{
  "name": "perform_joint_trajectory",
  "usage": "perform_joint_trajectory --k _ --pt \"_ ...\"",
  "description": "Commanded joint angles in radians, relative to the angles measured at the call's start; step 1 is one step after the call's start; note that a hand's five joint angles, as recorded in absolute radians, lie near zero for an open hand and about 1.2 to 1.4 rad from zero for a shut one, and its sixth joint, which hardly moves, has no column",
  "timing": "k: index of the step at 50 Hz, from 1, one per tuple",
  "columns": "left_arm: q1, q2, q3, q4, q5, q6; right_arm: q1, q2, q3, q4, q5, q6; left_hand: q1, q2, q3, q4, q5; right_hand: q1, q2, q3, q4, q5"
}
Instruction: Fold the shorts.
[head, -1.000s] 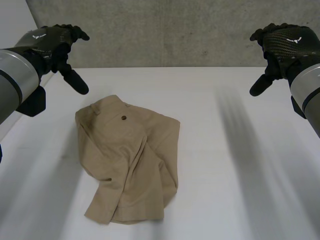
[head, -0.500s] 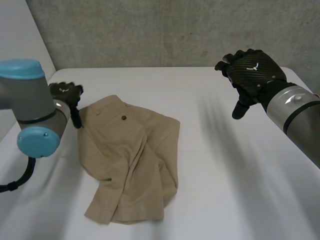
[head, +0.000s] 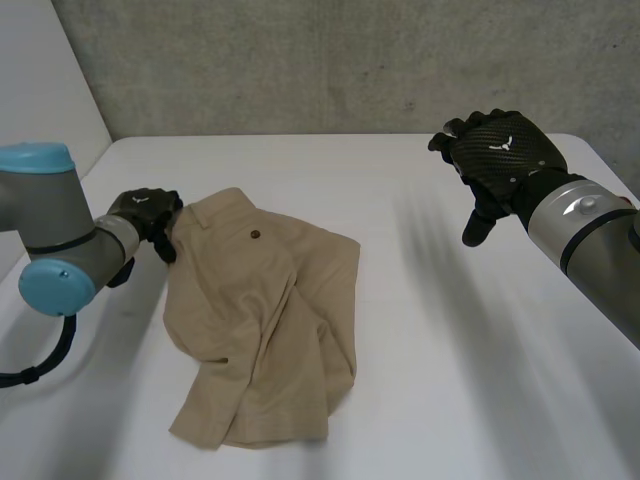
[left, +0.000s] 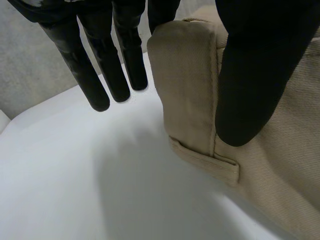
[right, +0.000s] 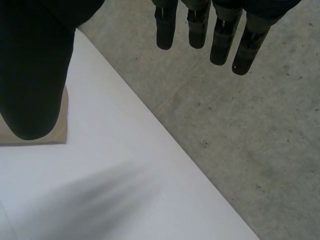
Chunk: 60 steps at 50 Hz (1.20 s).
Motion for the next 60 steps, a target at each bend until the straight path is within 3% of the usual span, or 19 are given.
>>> perform_joint_trajectory --k 1,5,10,12,16,18,25,30,38,40,41,43,46,52,60 --pt "0.013 0.000 0.003 0.001 -0.017 -0.002 0.001 0.000 0.002 0.000 0.000 0.000 0.782 0.792 0.793 0.788 0.790 -0.028 -0.035 -0.030 -0.059 -0.063" --pt "0.017 0.008 0.033 0.007 -0.075 0.001 0.001 0.002 0.002 0.000 0.000 0.000 0.789 0.799 0.800 0.795 0.797 -0.028 -0.035 -0.030 -0.059 -0.063" --pt "0.040 0.143 0.089 0.085 -0.282 -0.002 0.001 0.003 0.001 -0.002 -0.002 0.000 0.789 0.799 0.800 0.795 0.797 -0.028 -0.035 -0.030 -0.059 -0.063" --pt "0.042 0.181 0.094 0.140 -0.306 -0.002 0.001 0.003 -0.001 -0.002 -0.002 0.000 0.789 0.799 0.800 0.795 0.797 -0.028 -0.035 -0.030 -0.059 -0.063" --pt "0.010 0.246 0.099 0.279 -0.295 -0.013 0.001 0.005 -0.001 -0.002 -0.003 0.000 0.789 0.799 0.800 0.795 0.797 -0.028 -0.035 -0.030 -0.059 -0.063" --pt "-0.048 0.263 0.114 0.317 -0.269 -0.028 0.001 0.005 -0.001 -0.002 -0.002 -0.002 0.789 0.799 0.800 0.795 0.797 -0.028 -0.035 -0.030 -0.059 -0.063" --pt "-0.220 0.244 0.135 0.320 -0.159 -0.063 0.000 0.003 -0.004 -0.002 0.000 -0.002 0.789 0.799 0.800 0.795 0.797 -0.028 -0.035 -0.030 -0.059 -0.063" --pt "-0.412 0.133 0.129 0.319 -0.059 -0.080 -0.008 -0.005 -0.007 -0.002 0.000 0.000 0.789 0.799 0.800 0.795 0.797 -0.028 -0.035 -0.030 -0.059 -0.063" --pt "-0.598 0.008 0.063 0.316 -0.020 -0.072 -0.014 -0.011 -0.016 -0.003 0.026 0.000 0.789 0.799 0.800 0.795 0.797 -0.028 -0.035 -0.030 -0.059 -0.063" --pt "-0.621 -0.007 0.042 0.314 -0.019 -0.062 -0.017 -0.011 -0.018 -0.003 0.034 -0.002 0.501 0.511 0.512 0.507 0.509 -0.028 -0.035 -0.030 -0.059 -0.063" --pt "-0.638 -0.016 0.021 0.314 -0.020 -0.048 -0.022 -0.011 -0.019 -0.003 0.034 -0.002 0.057 0.067 0.068 0.063 0.065 -0.028 -0.035 -0.030 -0.059 -0.063" --pt "-0.644 -0.018 0.002 0.313 -0.020 -0.020 -0.034 -0.011 -0.021 -0.002 0.034 -0.002 -0.205 -0.195 -0.194 -0.199 -0.197 -0.028 -0.035 -0.030 -0.059 -0.063" --pt "-0.644 -0.009 -0.027 0.311 -0.033 0.072 -0.052 -0.011 -0.021 0.000 0.031 0.000 -0.367 -0.357 -0.356 -0.361 -0.359 -0.028 -0.035 -0.030 -0.059 -0.063" --pt "-0.616 0.058 -0.084 0.305 -0.060 0.211 -0.057 -0.009 -0.021 0.003 0.018 -0.008 -0.426 -0.416 -0.415 -0.420 -0.418 -0.028 -0.035 -0.030 -0.059 -0.063" --pt "-0.532 0.316 -0.256 0.294 -0.131 0.216 -0.046 0.003 0.001 0.057 0.001 -0.098 -0.408 -0.399 -0.398 -0.403 -0.401 -0.028 -0.035 -0.030 -0.059 -0.063"
